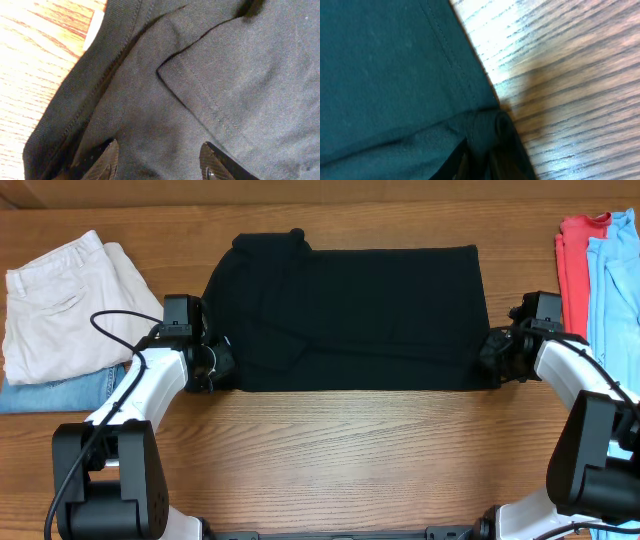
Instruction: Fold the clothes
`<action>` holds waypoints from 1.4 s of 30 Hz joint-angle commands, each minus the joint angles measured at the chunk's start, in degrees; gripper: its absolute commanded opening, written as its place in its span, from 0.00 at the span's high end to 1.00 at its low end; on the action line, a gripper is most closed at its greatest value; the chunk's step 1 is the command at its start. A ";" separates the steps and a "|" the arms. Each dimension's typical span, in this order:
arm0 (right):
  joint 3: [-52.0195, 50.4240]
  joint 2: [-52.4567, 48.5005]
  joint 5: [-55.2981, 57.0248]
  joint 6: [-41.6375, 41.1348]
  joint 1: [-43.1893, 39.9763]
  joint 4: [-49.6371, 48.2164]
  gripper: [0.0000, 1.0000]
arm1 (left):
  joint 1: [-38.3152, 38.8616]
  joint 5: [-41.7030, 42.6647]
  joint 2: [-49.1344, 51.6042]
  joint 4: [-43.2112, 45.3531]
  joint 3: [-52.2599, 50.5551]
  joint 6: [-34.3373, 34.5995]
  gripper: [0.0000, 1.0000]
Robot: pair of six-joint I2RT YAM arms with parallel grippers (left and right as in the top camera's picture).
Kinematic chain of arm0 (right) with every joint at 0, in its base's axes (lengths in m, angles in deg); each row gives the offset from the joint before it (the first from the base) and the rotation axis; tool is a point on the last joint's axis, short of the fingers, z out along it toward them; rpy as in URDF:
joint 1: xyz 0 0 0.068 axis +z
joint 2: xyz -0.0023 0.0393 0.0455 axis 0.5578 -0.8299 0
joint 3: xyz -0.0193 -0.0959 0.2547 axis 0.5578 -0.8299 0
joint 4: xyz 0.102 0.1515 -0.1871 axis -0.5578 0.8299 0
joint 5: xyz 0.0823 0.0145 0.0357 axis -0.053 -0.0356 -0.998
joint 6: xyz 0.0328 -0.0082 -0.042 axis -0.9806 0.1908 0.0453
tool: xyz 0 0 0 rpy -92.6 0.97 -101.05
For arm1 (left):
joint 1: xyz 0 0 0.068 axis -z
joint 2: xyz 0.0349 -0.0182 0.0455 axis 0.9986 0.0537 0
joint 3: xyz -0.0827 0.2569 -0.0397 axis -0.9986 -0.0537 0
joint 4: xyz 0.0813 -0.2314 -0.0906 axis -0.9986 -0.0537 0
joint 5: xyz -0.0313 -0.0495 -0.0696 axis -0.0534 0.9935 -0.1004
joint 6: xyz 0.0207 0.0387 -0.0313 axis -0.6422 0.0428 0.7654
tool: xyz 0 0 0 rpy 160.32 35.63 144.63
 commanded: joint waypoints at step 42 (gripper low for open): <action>5.03 -0.68 -2.67 0.28 -0.11 1.90 0.66 | 0.37 -0.79 -1.18 0.55 -0.63 0.15 0.44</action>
